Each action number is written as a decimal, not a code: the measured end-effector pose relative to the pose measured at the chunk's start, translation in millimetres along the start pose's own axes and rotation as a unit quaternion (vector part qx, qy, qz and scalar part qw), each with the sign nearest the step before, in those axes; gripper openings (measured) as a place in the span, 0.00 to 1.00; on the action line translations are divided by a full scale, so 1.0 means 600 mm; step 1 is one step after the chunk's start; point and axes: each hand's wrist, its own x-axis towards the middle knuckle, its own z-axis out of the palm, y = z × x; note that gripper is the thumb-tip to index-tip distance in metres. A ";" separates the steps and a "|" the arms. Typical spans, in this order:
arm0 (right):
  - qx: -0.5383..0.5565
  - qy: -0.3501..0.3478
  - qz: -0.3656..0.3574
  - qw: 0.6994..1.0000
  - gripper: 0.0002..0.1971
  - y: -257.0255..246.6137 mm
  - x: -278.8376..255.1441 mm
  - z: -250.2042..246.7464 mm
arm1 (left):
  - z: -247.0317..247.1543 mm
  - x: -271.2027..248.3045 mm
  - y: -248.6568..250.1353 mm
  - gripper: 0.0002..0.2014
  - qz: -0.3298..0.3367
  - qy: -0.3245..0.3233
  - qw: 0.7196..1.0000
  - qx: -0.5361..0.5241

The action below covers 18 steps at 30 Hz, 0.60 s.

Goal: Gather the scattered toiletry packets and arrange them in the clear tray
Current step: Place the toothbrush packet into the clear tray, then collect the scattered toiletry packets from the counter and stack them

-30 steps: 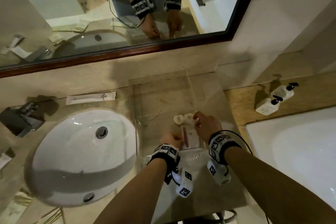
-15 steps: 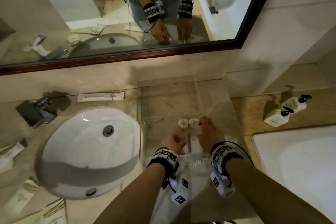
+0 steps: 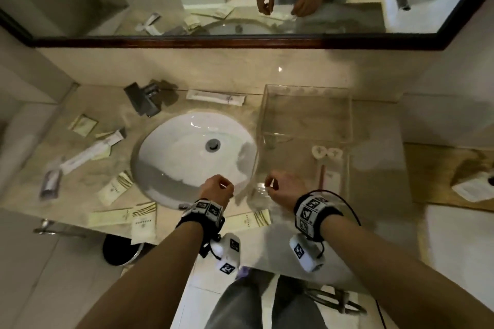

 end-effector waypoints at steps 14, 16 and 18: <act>0.016 -0.004 0.080 0.997 0.12 -0.040 -0.083 0.118 | 0.009 -0.025 -0.152 0.25 0.213 -0.118 0.910 0.335; 0.003 0.012 0.093 0.996 0.13 -0.042 -0.085 0.132 | 0.012 -0.021 -0.158 0.24 0.234 -0.108 0.907 0.334; -0.005 0.027 0.105 0.994 0.14 -0.044 -0.087 0.147 | 0.012 -0.016 -0.162 0.24 0.235 -0.111 0.905 0.337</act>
